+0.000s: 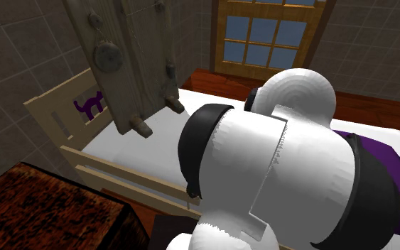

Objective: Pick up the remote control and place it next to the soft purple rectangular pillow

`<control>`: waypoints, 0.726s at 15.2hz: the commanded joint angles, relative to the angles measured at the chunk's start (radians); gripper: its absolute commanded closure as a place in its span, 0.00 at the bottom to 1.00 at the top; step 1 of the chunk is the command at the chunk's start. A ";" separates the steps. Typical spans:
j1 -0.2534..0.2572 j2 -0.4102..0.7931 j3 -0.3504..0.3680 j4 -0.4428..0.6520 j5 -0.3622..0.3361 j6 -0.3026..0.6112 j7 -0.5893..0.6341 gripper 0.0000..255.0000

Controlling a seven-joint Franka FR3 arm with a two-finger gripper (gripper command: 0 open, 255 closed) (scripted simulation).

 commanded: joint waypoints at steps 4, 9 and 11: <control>0.000 0.040 -0.002 -0.029 0.008 0.069 -0.007 1.00; -0.001 0.067 -0.002 -0.044 0.015 0.112 -0.011 1.00; -0.001 0.067 -0.002 -0.044 0.015 0.112 -0.011 1.00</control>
